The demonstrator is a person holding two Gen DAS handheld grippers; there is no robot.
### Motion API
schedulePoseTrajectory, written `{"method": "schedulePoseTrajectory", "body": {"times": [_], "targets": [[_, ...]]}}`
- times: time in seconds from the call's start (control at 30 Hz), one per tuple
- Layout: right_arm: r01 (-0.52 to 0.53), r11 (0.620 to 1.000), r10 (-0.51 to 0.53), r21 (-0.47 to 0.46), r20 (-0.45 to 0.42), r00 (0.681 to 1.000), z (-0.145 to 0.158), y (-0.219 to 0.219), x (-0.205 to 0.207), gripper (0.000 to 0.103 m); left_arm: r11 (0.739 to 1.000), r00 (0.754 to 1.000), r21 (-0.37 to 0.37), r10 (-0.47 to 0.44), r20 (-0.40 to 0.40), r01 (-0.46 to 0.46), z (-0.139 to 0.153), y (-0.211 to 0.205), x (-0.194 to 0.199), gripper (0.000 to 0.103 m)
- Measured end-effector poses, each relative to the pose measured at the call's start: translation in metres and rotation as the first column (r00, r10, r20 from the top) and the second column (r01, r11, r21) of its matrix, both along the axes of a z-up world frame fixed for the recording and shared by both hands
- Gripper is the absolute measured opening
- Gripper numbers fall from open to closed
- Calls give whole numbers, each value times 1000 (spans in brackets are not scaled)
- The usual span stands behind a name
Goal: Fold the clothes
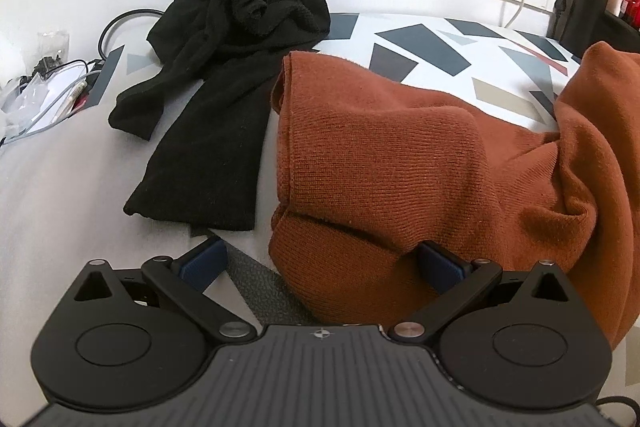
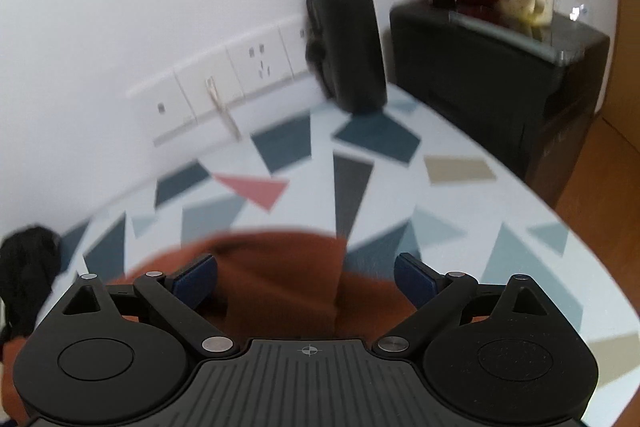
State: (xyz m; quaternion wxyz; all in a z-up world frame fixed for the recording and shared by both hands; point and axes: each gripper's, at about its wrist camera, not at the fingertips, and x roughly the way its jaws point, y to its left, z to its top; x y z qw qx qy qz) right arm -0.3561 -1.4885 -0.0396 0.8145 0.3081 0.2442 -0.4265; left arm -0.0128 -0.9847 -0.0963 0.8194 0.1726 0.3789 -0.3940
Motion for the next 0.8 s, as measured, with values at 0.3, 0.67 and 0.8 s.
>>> {"method": "schedulePoseTrajectory", "body": {"times": [0.3,0.67,0.8], "targets": [[-33,989,56,-146,154,987,59,-16,-8,95,998,998,33,55,-25,-54,3,-5,-2,103],[-131,981,131,-143,-6,991,18,-22,5,95,994,994,74,89,-68,-84,5,-10,0,103],[-147,984,147,-101,-11,989,0,-21,5,95,994,994,64,93,-55,-89,5,-9,-2,103]]}}
